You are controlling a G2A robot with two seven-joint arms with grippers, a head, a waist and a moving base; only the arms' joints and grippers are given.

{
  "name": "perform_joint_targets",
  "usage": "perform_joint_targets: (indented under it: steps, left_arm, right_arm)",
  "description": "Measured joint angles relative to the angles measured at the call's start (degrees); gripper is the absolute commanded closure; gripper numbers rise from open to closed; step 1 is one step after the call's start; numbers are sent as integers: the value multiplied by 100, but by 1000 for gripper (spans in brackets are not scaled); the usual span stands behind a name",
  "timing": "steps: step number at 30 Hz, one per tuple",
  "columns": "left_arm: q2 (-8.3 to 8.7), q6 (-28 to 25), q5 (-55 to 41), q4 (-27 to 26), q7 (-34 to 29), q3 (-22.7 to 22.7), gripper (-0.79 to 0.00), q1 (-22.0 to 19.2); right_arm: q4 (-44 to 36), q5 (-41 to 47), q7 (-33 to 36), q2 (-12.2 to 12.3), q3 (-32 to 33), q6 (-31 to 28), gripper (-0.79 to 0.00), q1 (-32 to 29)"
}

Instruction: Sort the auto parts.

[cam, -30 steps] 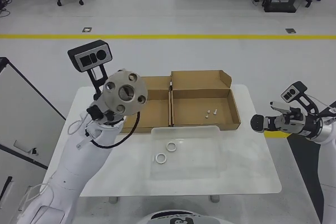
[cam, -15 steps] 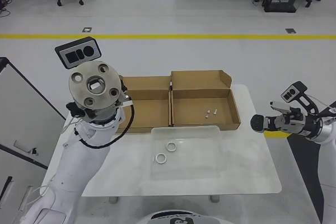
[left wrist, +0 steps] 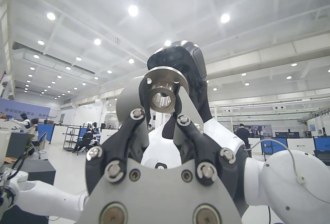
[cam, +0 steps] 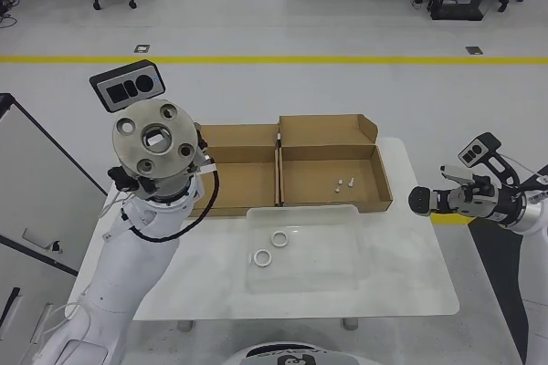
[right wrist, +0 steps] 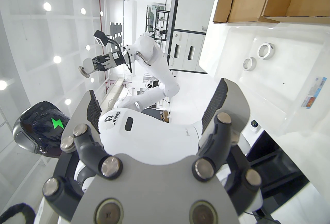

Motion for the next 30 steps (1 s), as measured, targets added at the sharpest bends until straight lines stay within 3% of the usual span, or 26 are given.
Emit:
perform_joint_targets:
  steps: [10,19,30]
  left_arm:
    - [21,852,777,174,-173,-194,0,-36]
    - [51,1535,1790,743,-507,-267,0,-254]
    - [164,2165,3733,1513,-1218,-336,0,-690]
  right_arm:
    - [0,0,0,0,0,0,-785,0]
    - [0,0,0,0,0,0,-785,0]
    - [0,0,0,0,0,0,-785,0]
